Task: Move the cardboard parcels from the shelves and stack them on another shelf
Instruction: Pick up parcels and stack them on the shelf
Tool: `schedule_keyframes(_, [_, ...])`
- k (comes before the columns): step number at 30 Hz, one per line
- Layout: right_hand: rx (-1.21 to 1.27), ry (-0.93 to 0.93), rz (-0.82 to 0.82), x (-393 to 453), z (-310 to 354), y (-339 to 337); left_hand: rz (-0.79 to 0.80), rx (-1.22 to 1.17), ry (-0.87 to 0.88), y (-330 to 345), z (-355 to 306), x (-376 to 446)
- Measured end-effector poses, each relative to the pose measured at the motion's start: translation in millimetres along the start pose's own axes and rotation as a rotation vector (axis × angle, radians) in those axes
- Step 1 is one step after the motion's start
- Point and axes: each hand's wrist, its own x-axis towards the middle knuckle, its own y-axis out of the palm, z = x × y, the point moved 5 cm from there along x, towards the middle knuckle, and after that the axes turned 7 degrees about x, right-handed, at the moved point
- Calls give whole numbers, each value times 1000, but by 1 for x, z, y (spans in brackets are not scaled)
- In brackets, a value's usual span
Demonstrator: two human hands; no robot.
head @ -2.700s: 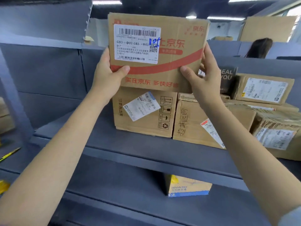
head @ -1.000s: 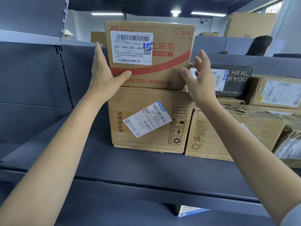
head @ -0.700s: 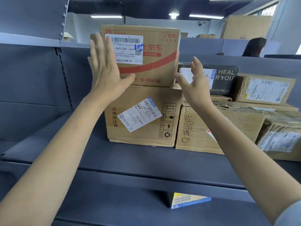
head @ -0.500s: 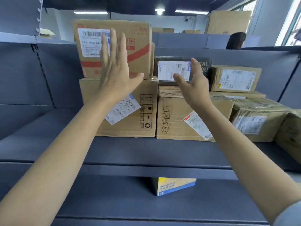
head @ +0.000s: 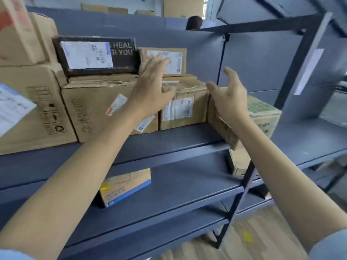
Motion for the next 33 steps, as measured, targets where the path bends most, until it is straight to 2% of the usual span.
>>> schedule_keyframes(5, [-130,-18,-116,-2,-52,-61,148,-175,-70,69,-48,-2])
schedule_keyframes(12, [-237,162,-84,-14,-121,-79,454,-310,-204,153,-66,-9])
schedule_keyframes(15, [-2,295,-92,-27,-145,-77,558,-432,-262,182,-67,-13])
schedule_keyframes(17, [176,307,-91,-39,-153,-72,625,-538,-249,198,-76,-16])
schedule_keyframes(19, [160,303,-68,-47,-160,-65,672,-567,-225,211,-86,-19])
schedule_keyframes(22, [43,285,-132,-47,-164,-59,653,-632,-233,224,-97,-25])
schedule_keyframes(25, [60,257,-234,-46,-164,-58,637,-707,-201,227,-103,-33])
schedule_keyframes(28, [259,356,-366,-46,-166,-69,595,-593,-20,218,-106,-29])
schedule_keyframes(30, [494,468,-445,-43,-172,-85,510,-448,66,205,-105,-17])
schedule_keyframes(32, [706,630,-419,-42,-179,-97,410,-375,16,190,-92,-1])
schedule_keyframes(33, [757,699,-347,-43,-181,-103,377,-385,-44,182,-83,5])
